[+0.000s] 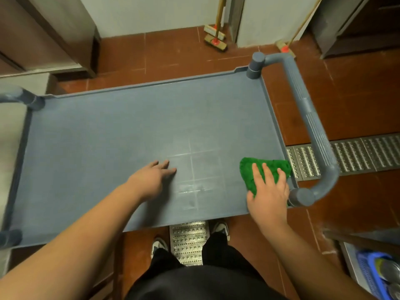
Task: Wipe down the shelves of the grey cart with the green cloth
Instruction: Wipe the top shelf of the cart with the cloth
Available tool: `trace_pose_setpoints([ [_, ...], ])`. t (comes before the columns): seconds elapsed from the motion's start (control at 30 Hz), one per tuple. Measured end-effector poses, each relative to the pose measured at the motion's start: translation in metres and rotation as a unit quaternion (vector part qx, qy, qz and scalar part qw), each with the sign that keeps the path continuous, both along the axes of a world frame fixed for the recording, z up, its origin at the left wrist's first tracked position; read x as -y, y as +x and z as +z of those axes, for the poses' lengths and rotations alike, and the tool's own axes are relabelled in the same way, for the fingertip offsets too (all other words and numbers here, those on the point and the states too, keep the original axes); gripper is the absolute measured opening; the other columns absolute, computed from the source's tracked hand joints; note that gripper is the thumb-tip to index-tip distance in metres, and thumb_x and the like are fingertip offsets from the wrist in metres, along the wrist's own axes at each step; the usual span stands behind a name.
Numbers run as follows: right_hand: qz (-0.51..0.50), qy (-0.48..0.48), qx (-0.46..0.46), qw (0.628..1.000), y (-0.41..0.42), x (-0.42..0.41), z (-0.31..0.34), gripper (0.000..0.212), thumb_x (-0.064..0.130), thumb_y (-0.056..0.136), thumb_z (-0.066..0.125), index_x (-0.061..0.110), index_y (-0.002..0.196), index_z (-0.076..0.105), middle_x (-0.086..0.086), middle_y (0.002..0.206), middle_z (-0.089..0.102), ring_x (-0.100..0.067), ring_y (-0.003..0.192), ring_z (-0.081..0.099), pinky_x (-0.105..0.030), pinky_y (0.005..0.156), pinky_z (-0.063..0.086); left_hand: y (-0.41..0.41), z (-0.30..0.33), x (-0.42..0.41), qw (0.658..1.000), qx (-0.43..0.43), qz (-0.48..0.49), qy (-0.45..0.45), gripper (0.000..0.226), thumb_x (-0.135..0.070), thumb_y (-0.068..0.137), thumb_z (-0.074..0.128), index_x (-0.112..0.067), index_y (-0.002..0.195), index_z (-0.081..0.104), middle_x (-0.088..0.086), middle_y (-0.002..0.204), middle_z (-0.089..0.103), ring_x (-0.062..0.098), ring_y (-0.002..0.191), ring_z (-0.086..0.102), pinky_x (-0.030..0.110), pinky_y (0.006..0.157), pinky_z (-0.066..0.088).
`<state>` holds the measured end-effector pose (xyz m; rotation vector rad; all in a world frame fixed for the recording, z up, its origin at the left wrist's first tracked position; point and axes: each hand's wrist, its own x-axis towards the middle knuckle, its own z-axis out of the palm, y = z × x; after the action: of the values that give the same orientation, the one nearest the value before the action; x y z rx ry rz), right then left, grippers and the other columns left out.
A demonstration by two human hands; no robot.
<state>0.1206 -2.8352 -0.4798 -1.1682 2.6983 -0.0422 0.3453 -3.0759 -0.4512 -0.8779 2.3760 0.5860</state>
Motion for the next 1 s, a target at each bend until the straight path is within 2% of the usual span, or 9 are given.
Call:
trace_pose_setpoints([
  [0.1,-0.013,-0.034,0.004,0.999,0.011,-0.003,0.0,0.083,0.018,0.075,0.074,0.019,0.15,0.041,-0.008,0.148,0.047,-0.038,0.132,0.032,-0.062,0.104,0.035,0.014,-0.009,-0.001,0.999,0.033,0.008,0.018,0.085,0.0,0.083,0.037,-0.043,0.152,0.012,-0.009,0.163,-0.005,0.024,0.15,-0.001,0.043,0.119,0.019],
  [0.23,-0.027,-0.039,0.014,0.999,0.038,0.002,0.002,0.078,0.017,0.076,0.073,0.018,0.148,0.044,-0.008,0.147,0.047,-0.037,0.126,0.036,-0.06,0.098,0.037,0.015,-0.009,0.004,0.999,0.038,-0.008,0.01,0.085,-0.002,0.084,0.035,-0.048,0.15,0.011,-0.016,0.162,-0.005,0.022,0.149,0.001,0.045,0.116,0.028],
  [0.33,-0.04,-0.048,0.025,0.998,0.063,0.018,0.005,0.072,0.015,0.079,0.069,0.017,0.147,0.045,-0.01,0.147,0.047,-0.039,0.12,0.039,-0.056,0.094,0.039,0.016,-0.006,0.007,0.999,0.026,-0.027,0.018,0.08,-0.004,0.086,0.035,-0.041,0.152,0.012,-0.008,0.163,-0.002,0.027,0.149,0.005,0.044,0.118,0.022],
  [0.43,-0.047,-0.055,0.042,0.996,0.097,0.036,0.007,0.07,0.014,0.081,0.067,0.019,0.148,0.045,-0.01,0.149,0.045,-0.039,0.12,0.038,-0.052,0.097,0.037,0.032,-0.002,0.01,0.999,-0.038,-0.009,0.035,0.076,-0.001,0.085,0.039,-0.029,0.154,0.02,0.005,0.163,0.008,0.028,0.148,0.015,0.033,0.12,0.013],
  [0.53,-0.036,-0.066,0.055,0.996,0.135,0.055,0.006,0.069,0.012,0.082,0.065,0.018,0.148,0.045,-0.01,0.15,0.044,-0.038,0.12,0.036,-0.05,0.097,0.036,0.072,0.004,0.015,0.996,-0.086,0.015,0.033,0.074,0.0,0.085,0.04,-0.024,0.153,0.024,0.009,0.162,0.012,0.027,0.148,0.017,0.03,0.12,0.011],
  [0.67,-0.004,-0.079,0.074,0.994,0.192,0.084,0.004,0.069,0.008,0.079,0.066,0.015,0.145,0.049,-0.011,0.148,0.046,-0.038,0.116,0.038,-0.049,0.095,0.037,0.142,0.006,0.026,0.994,-0.097,0.052,0.024,0.071,-0.003,0.088,0.041,-0.023,0.153,0.022,0.007,0.162,0.012,0.025,0.149,0.014,0.031,0.121,0.009],
  [1.0,0.079,-0.061,0.113,0.989,0.339,0.164,0.008,0.065,0.01,0.088,0.057,0.014,0.151,0.038,-0.01,0.155,0.034,-0.037,0.128,0.032,-0.05,0.109,0.029,0.306,0.011,0.056,0.972,-0.147,0.182,0.0,0.064,-0.003,0.089,0.042,-0.018,0.15,0.03,0.007,0.161,0.018,0.026,0.148,0.017,0.03,0.121,0.009],
])
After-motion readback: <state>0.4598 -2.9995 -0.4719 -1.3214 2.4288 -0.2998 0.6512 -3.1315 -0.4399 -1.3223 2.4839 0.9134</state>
